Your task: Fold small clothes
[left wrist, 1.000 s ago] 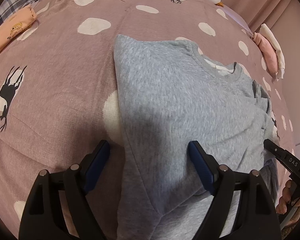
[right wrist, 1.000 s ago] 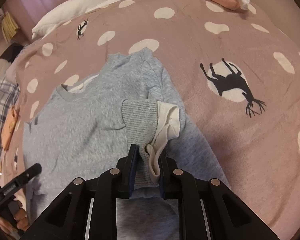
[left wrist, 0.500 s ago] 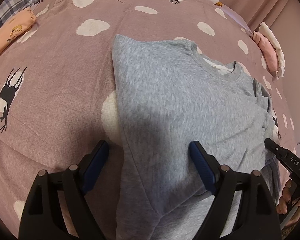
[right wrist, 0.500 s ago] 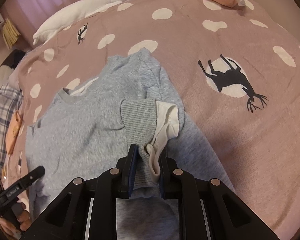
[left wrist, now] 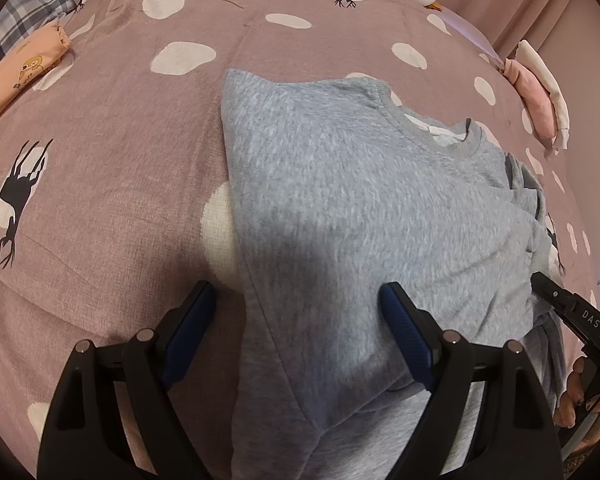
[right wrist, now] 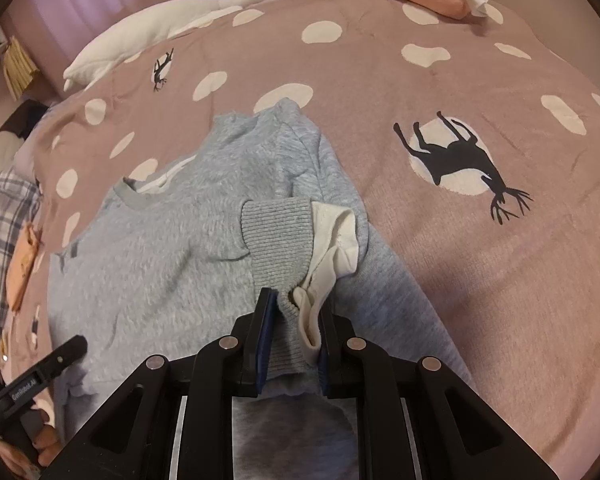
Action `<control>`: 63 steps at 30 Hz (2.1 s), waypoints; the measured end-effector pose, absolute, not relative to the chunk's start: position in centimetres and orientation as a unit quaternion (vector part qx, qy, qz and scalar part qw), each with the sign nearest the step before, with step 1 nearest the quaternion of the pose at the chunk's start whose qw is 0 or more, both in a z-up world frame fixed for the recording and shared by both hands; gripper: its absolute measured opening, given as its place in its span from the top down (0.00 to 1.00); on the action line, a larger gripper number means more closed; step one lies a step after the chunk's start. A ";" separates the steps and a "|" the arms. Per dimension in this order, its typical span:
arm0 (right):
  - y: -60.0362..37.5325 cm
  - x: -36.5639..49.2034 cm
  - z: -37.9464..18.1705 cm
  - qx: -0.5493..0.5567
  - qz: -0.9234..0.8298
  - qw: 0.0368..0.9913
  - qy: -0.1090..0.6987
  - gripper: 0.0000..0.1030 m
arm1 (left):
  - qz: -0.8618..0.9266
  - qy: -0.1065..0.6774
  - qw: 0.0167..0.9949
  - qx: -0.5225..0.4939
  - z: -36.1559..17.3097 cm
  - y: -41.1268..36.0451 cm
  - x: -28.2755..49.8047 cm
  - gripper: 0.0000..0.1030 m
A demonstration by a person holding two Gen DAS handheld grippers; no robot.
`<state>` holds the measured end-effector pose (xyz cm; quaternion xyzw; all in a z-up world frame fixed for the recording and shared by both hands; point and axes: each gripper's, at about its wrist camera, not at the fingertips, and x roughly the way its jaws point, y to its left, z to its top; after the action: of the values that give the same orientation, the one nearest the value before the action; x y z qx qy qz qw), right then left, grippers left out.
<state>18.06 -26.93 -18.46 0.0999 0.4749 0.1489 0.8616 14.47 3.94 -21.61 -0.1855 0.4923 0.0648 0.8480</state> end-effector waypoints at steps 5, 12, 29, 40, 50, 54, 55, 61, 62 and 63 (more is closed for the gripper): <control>-26.9 18.1 -18.4 0.097 0.146 0.862 0.476 0.86 | 0.063 0.493 0.847 -0.189 -21.6 4.1 14.4 0.16; -26.9 18.2 -18.5 0.101 0.145 0.862 0.476 0.86 | 0.062 0.491 0.847 -0.192 -21.6 4.1 14.3 0.17; -26.6 18.0 -18.5 0.094 0.137 0.866 0.472 0.85 | 0.051 0.499 0.840 -0.207 -20.9 3.6 11.2 0.16; -27.4 16.8 -17.2 0.105 0.155 0.863 0.469 0.65 | 0.046 0.467 0.858 -0.207 -17.3 3.8 6.7 0.19; -32.2 10.1 -11.9 0.086 0.171 0.900 0.391 0.20 | 0.017 0.467 0.845 -0.261 -17.0 4.6 1.4 0.16; -34.9 7.9 -12.4 0.098 0.176 0.892 0.404 0.20 | -0.008 0.488 0.827 -0.279 -18.3 3.9 -0.4 0.16; -35.2 7.5 -12.7 0.098 0.174 0.890 0.410 0.20 | -0.008 0.495 0.823 -0.278 -18.7 3.8 -0.8 0.16; -37.8 4.6 -16.2 0.103 0.143 0.867 0.466 0.20 | -0.025 0.521 0.804 -0.285 -20.1 3.0 -2.5 0.17; -38.1 4.0 -16.5 0.106 0.140 0.864 0.471 0.20 | -0.030 0.521 0.802 -0.289 -20.2 2.8 -2.7 0.17; -38.5 3.5 -17.0 0.111 0.140 0.859 0.479 0.20 | -0.034 0.523 0.800 -0.292 -20.3 2.8 -2.9 0.17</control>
<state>3.53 -38.46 -17.02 0.1113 0.4791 0.1400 0.8593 -2.89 2.78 -20.34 -0.2917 0.5227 -0.0338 0.8003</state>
